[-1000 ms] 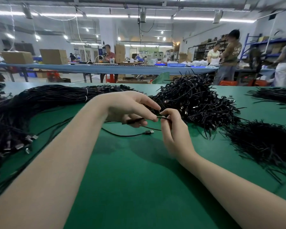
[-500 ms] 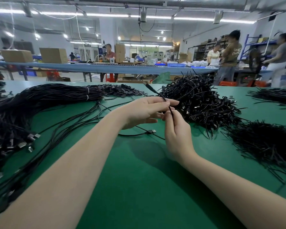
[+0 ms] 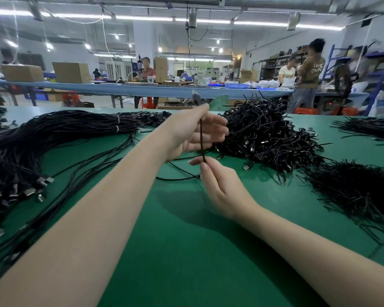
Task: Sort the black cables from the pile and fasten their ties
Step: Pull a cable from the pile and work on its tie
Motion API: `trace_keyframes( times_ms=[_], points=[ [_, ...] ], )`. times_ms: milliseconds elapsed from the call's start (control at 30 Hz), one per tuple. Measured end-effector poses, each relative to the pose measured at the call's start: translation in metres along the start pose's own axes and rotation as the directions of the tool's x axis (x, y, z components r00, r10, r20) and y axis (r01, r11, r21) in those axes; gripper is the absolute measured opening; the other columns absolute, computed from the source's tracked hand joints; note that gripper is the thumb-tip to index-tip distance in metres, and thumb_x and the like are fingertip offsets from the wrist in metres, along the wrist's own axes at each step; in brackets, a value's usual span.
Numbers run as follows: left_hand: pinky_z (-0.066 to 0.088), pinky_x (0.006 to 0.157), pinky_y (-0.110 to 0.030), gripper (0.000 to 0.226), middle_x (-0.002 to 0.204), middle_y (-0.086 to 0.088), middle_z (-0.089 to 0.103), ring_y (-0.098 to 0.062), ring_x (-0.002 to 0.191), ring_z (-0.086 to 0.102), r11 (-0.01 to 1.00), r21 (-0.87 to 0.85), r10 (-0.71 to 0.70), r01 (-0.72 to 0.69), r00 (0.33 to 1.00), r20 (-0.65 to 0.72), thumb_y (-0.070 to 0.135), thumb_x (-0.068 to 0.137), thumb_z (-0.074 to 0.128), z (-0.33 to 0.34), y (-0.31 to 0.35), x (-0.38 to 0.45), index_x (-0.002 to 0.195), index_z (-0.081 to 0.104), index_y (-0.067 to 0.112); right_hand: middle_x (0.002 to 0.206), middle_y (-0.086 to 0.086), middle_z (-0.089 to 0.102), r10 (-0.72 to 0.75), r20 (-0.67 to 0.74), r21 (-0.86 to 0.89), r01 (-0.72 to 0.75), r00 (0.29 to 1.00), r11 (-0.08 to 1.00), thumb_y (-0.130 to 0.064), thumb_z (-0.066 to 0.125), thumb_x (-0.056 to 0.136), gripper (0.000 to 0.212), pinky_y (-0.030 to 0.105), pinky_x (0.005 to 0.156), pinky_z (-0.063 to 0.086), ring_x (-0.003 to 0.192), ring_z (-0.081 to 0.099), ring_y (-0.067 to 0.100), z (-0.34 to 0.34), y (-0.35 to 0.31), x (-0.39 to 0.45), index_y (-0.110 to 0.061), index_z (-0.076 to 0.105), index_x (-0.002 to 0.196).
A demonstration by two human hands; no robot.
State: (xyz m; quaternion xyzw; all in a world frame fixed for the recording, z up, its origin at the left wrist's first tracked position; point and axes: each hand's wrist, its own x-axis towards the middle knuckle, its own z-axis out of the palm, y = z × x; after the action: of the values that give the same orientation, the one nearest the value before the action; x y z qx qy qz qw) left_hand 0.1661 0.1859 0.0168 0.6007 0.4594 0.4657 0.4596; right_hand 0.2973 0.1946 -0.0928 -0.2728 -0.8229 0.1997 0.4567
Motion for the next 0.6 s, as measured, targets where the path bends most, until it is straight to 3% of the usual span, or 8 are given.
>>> trace_keyframes(
  times_ms=[200, 267, 333, 433, 500, 533, 567, 600],
  points=[
    [0.048, 0.05, -0.02, 0.044, 0.055, 0.006, 0.061, -0.008, 0.052, 0.06, 0.836, -0.546, 0.139, -0.046, 0.982, 0.13, 0.03, 0.096, 0.043, -0.024, 0.033, -0.019, 0.06, 0.065, 0.021, 0.067, -0.003, 0.058, 0.061, 0.169, -0.025, -0.058, 0.984, 0.998, -0.041, 0.032, 0.101, 0.031, 0.019, 0.057, 0.041, 0.059, 0.051, 0.006, -0.002, 0.005, -0.001, -0.033, 0.062, 0.101],
    [0.042, 0.046, -0.018, 0.042, 0.047, 0.008, 0.055, -0.006, 0.044, 0.054, 0.939, -0.345, 0.105, 0.013, 0.94, 0.324, 0.037, 0.089, 0.047, -0.035, 0.038, -0.028, 0.053, 0.063, 0.021, 0.064, -0.003, 0.06, 0.136, 0.123, -0.003, -0.137, 0.983, 0.991, -0.04, 0.041, 0.1, 0.031, 0.027, 0.056, 0.042, 0.057, 0.054, 0.013, -0.006, 0.008, 0.002, -0.028, 0.066, 0.085],
    [0.046, 0.047, -0.019, 0.048, 0.057, 0.004, 0.066, -0.011, 0.052, 0.063, 0.987, 0.1, -0.155, 0.123, 0.874, 0.461, 0.044, 0.091, 0.044, -0.04, 0.034, -0.03, 0.063, 0.072, 0.017, 0.053, -0.007, 0.052, 0.185, -0.047, 0.034, -0.183, 0.982, 0.983, -0.039, 0.057, 0.093, 0.032, 0.026, 0.05, 0.035, 0.049, 0.043, 0.007, -0.014, 0.009, 0.01, -0.019, 0.062, 0.068],
    [0.05, 0.059, -0.017, 0.061, 0.09, 0.003, 0.076, -0.009, 0.082, 0.072, 0.77, 0.577, -0.514, 0.274, 0.802, 0.305, 0.047, 0.101, 0.023, -0.03, 0.013, -0.014, 0.091, 0.074, 0.016, 0.046, -0.014, 0.043, 0.191, -0.268, 0.087, -0.174, 0.944, 0.981, -0.038, 0.07, 0.083, 0.037, 0.02, 0.049, 0.029, 0.048, 0.034, 0.001, -0.03, 0.0, 0.026, -0.014, 0.056, 0.06],
    [0.047, 0.068, -0.019, 0.057, 0.097, 0.006, 0.071, -0.011, 0.092, 0.066, 0.788, 0.554, -0.414, 0.268, 0.897, 0.155, 0.047, 0.103, 0.021, -0.019, 0.004, -0.006, 0.101, 0.065, 0.011, 0.047, -0.016, 0.044, 0.15, -0.314, 0.072, -0.134, 0.937, 0.988, -0.035, 0.065, 0.089, 0.033, 0.021, 0.05, 0.029, 0.048, 0.036, 0.001, -0.034, -0.012, 0.032, -0.016, 0.059, 0.063],
    [0.045, 0.07, -0.021, 0.03, 0.097, 0.005, 0.068, -0.013, 0.093, 0.062, 0.863, 0.443, -0.315, 0.243, 0.944, 0.096, 0.046, 0.103, 0.024, -0.017, 0.002, -0.001, 0.095, 0.043, 0.024, 0.049, -0.018, 0.046, 0.124, -0.313, 0.076, -0.105, 0.942, 0.992, -0.032, 0.059, 0.093, 0.028, 0.019, 0.05, 0.029, 0.049, 0.037, 0.001, -0.032, -0.02, 0.033, -0.02, 0.062, 0.067],
    [0.046, 0.074, -0.022, 0.056, 0.097, 0.003, 0.069, -0.015, 0.093, 0.061, 0.927, 0.33, -0.185, 0.179, 0.983, -0.013, 0.045, 0.103, 0.027, -0.017, 0.002, 0.002, 0.132, 0.045, 0.001, 0.051, -0.019, 0.047, 0.095, -0.296, 0.097, -0.07, 0.95, 0.993, -0.028, 0.054, 0.096, 0.025, 0.017, 0.049, 0.029, 0.049, 0.038, 0.001, -0.029, -0.028, 0.033, -0.022, 0.065, 0.075],
    [0.048, 0.077, -0.023, 0.049, 0.099, 0.001, 0.07, -0.014, 0.094, 0.063, 0.975, 0.204, -0.07, 0.089, 0.992, -0.101, 0.044, 0.103, 0.029, -0.018, 0.005, 0.004, 0.115, 0.062, 0.009, 0.052, -0.019, 0.047, 0.07, -0.253, 0.137, -0.036, 0.965, 0.99, -0.025, 0.05, 0.098, 0.023, 0.016, 0.049, 0.029, 0.05, 0.037, 0.001, -0.025, -0.034, 0.032, -0.023, 0.066, 0.082]
  ],
)
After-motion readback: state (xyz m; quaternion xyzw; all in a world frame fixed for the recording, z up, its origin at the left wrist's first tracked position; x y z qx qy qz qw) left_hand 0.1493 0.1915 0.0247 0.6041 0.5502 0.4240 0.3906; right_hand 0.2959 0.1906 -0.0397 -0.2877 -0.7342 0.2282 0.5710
